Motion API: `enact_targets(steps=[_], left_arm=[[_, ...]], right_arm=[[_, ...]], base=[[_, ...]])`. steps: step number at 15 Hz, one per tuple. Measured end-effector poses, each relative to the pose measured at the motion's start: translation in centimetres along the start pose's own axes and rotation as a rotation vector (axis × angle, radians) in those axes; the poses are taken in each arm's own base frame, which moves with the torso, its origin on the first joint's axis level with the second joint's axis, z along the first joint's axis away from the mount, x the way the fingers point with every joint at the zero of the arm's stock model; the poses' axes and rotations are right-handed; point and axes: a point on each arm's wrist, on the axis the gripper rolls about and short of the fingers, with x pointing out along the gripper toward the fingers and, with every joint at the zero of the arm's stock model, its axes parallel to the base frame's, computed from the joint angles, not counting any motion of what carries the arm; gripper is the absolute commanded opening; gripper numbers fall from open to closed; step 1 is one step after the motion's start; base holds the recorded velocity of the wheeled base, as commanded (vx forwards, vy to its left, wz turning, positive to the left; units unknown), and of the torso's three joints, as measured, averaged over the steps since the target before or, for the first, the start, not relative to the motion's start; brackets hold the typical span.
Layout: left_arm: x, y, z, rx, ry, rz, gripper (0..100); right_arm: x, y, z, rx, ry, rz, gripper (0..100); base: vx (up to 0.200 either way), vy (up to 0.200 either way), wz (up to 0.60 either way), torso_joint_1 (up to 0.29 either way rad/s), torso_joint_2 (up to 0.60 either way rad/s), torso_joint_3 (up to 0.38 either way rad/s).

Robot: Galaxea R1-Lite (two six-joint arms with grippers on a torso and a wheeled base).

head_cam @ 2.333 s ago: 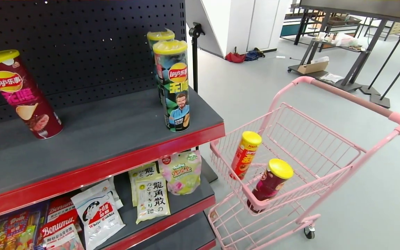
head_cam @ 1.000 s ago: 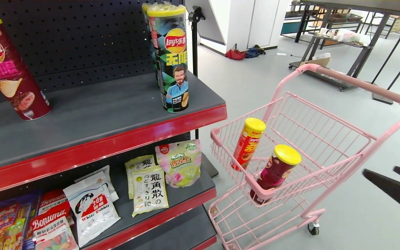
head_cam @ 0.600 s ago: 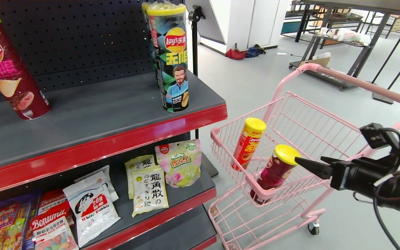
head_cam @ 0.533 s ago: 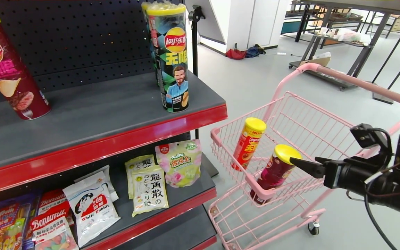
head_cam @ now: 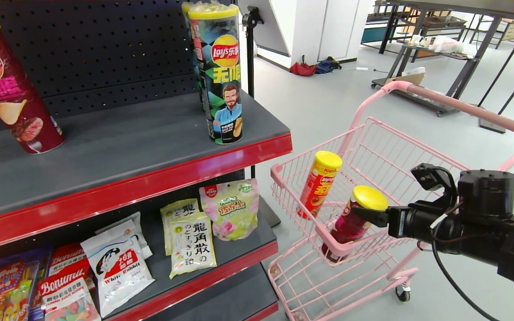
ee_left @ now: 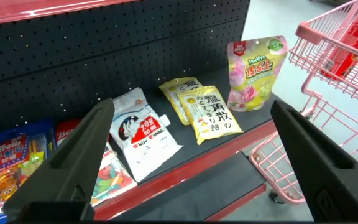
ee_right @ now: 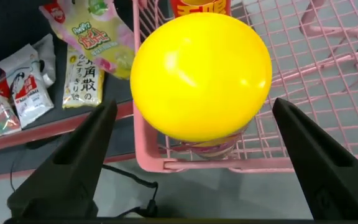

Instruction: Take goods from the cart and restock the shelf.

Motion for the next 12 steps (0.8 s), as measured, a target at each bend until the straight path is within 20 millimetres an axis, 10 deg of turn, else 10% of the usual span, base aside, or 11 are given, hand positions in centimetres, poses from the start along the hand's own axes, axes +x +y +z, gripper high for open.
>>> enact_targets(steps=[12], left_arm=[[0.0, 0.0, 0.0, 0.0, 0.0, 0.0, 100]], right_arm=[[4.4, -0.8, -1.6, -0.055, 0.006, 0.024, 100]], base=[[0.0, 0.0, 0.0, 0.0, 0.0, 0.0]])
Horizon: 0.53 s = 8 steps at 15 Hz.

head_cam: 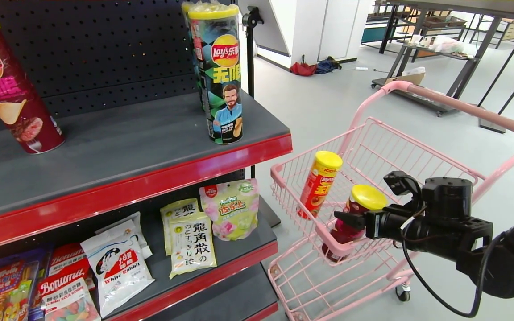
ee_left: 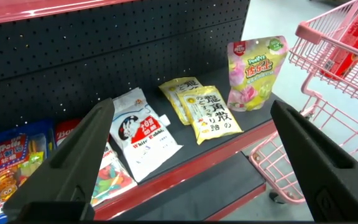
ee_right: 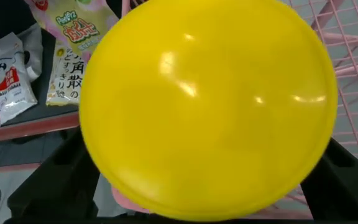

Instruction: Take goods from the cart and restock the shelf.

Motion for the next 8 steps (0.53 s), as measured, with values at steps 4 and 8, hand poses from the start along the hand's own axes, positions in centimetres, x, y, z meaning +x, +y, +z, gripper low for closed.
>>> enact_targets(steps=[4, 8], left_arm=[[0.0, 0.0, 0.0, 0.0, 0.0, 0.0, 100], [0.0, 0.0, 0.0, 0.0, 0.0, 0.0, 100]], right_arm=[[0.9, -0.6, 0.1, -0.003, -0.009, -0.012, 0], [1.5, -0.8, 0.1, -0.003, -0.008, -0.014, 0]], base=[[0.0, 0.0, 0.0, 0.0, 0.0, 0.0], [0.0, 0.0, 0.0, 0.0, 0.0, 0.0]])
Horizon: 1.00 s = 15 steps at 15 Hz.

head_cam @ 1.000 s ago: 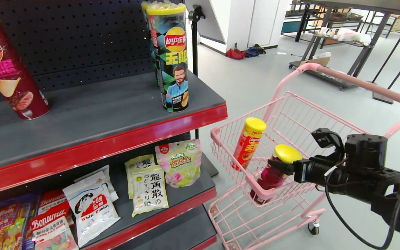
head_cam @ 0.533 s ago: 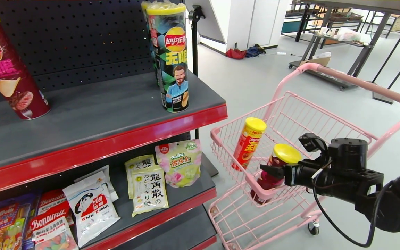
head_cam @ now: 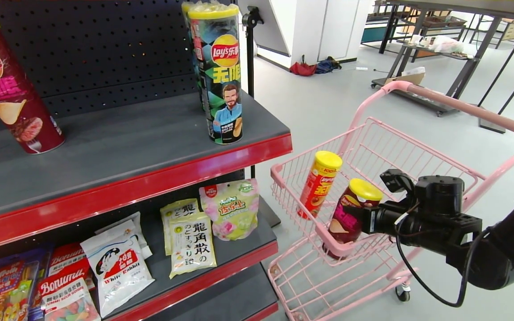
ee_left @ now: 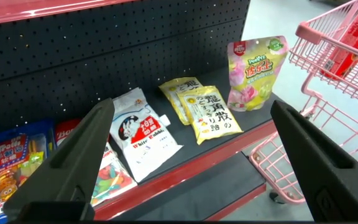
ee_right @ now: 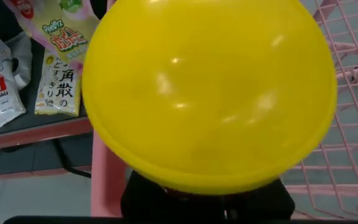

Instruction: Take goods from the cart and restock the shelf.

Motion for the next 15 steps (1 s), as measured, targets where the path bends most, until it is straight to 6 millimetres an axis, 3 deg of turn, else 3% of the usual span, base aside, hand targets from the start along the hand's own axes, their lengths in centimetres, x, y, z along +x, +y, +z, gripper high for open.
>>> enact_targets(steps=[4, 8, 12, 15], left_arm=[[0.0, 0.0, 0.0, 0.0, 0.0, 0.0, 100], [0.0, 0.0, 0.0, 0.0, 0.0, 0.0, 100], [0.0, 0.0, 0.0, 0.0, 0.0, 0.0, 100], [0.0, 0.0, 0.0, -0.001, 0.0, 0.0, 100]], right_arm=[[0.1, 0.0, 0.2, -0.001, -0.006, -0.003, 0], [-1.3, 1.0, 4.5, -0.039, -0.11, -0.001, 0], [-5.7, 3.3, 9.3, -0.092, -0.189, 0.017, 0], [-11.2, 4.9, 12.1, -0.161, -0.291, -0.048, 0]], base=[[0.0, 0.0, 0.0, 0.0, 0.0, 0.0], [0.0, 0.0, 0.0, 0.0, 0.0, 0.0], [0.0, 0.0, 0.0, 0.0, 0.0, 0.0], [0.0, 0.0, 0.0, 0.0, 0.0, 0.0]])
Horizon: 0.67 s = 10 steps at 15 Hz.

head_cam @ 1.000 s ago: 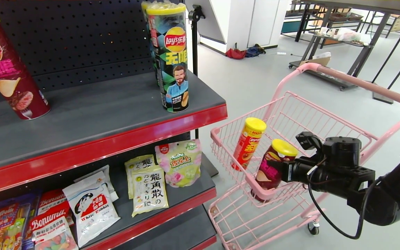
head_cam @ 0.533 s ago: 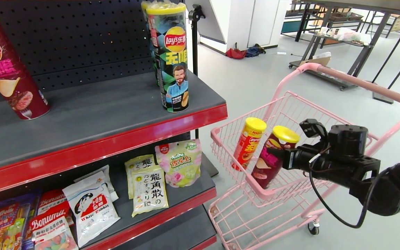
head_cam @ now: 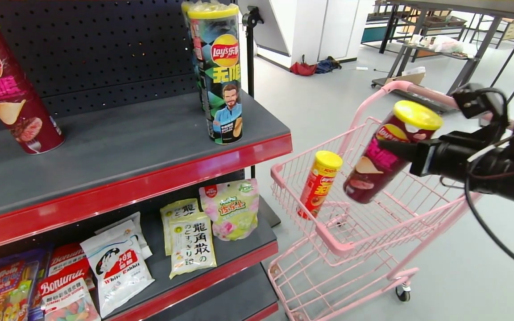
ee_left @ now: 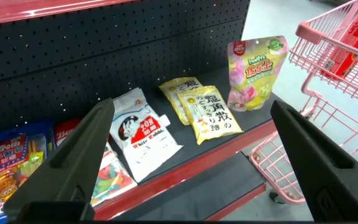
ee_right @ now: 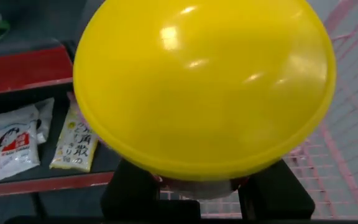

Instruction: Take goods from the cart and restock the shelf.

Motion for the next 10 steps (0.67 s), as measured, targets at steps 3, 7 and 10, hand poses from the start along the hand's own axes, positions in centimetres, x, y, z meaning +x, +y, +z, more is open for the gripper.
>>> enact_targets(steps=[3, 7, 10], left_arm=[[0.0, 0.0, 0.0, 0.0, 0.0, 0.0, 100], [0.0, 0.0, 0.0, -0.001, 0.0, 0.0, 100], [0.0, 0.0, 0.0, -0.001, 0.0, 0.0, 100]], right_arm=[[-5.6, -0.2, 1.8, -0.06, -0.003, -0.194, 0], [-15.3, 1.0, 0.0, -0.038, 0.146, -0.347, 0], [-21.0, 2.6, -3.1, -0.015, 0.194, -0.427, 0]], base=[[0.0, 0.0, 0.0, 0.0, 0.0, 0.0], [0.0, 0.0, 0.0, 0.0, 0.0, 0.0], [0.0, 0.0, 0.0, 0.0, 0.0, 0.0]])
